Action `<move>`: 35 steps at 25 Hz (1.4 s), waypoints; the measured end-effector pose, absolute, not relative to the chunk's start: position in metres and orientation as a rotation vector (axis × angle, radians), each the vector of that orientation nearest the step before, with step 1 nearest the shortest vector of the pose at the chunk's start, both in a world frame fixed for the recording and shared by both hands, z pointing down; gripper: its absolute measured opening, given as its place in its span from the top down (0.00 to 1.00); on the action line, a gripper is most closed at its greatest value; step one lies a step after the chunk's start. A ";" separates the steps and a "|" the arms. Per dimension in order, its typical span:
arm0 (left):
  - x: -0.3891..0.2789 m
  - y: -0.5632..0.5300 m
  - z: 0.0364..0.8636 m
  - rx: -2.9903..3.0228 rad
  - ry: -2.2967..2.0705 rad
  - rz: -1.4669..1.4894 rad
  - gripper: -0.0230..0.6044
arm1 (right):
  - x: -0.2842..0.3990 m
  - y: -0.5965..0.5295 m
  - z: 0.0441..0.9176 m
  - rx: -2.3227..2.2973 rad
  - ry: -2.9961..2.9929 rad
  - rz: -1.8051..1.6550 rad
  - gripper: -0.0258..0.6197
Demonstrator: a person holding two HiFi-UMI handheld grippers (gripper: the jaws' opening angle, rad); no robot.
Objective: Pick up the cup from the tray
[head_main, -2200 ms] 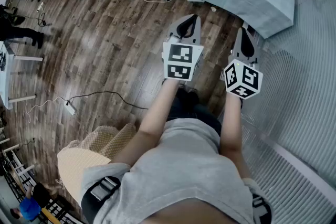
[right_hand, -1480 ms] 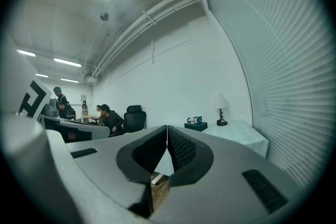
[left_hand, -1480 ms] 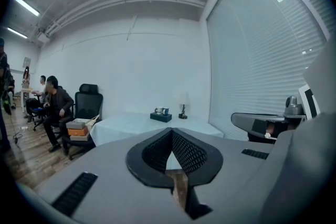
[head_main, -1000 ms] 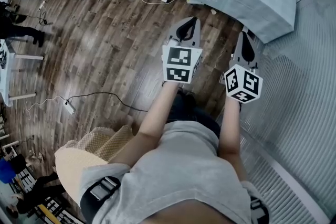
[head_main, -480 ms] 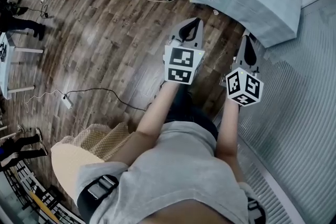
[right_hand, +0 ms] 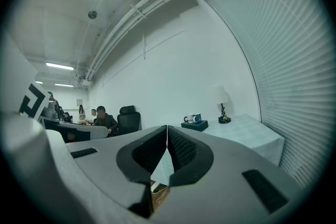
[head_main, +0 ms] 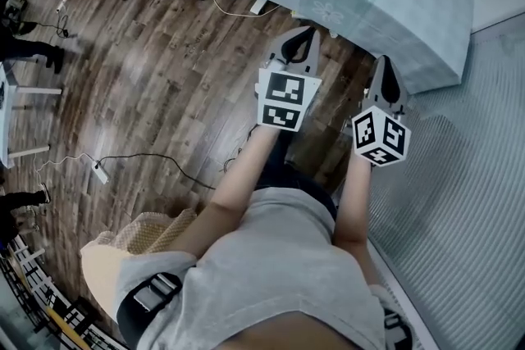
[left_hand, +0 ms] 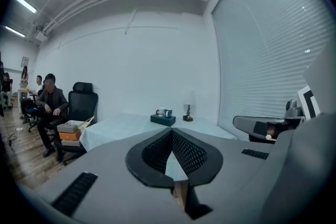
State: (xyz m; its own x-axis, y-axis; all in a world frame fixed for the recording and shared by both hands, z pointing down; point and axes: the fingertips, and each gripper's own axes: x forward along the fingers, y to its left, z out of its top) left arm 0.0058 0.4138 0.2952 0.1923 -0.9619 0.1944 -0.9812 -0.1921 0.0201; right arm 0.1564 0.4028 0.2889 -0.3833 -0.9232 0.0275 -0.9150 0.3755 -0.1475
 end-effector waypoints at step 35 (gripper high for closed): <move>-0.068 0.190 0.307 2.318 -1.828 0.201 0.96 | 0.087 0.189 0.295 -1.821 2.557 -0.196 0.95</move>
State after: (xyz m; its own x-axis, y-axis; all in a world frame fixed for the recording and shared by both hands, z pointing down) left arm -0.0681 0.1900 0.3074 0.2338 -0.9475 0.2180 -0.9723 -0.2263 0.0591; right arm 0.0874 0.1888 0.2953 -0.3299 -0.9410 0.0754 -0.9415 0.3221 -0.0993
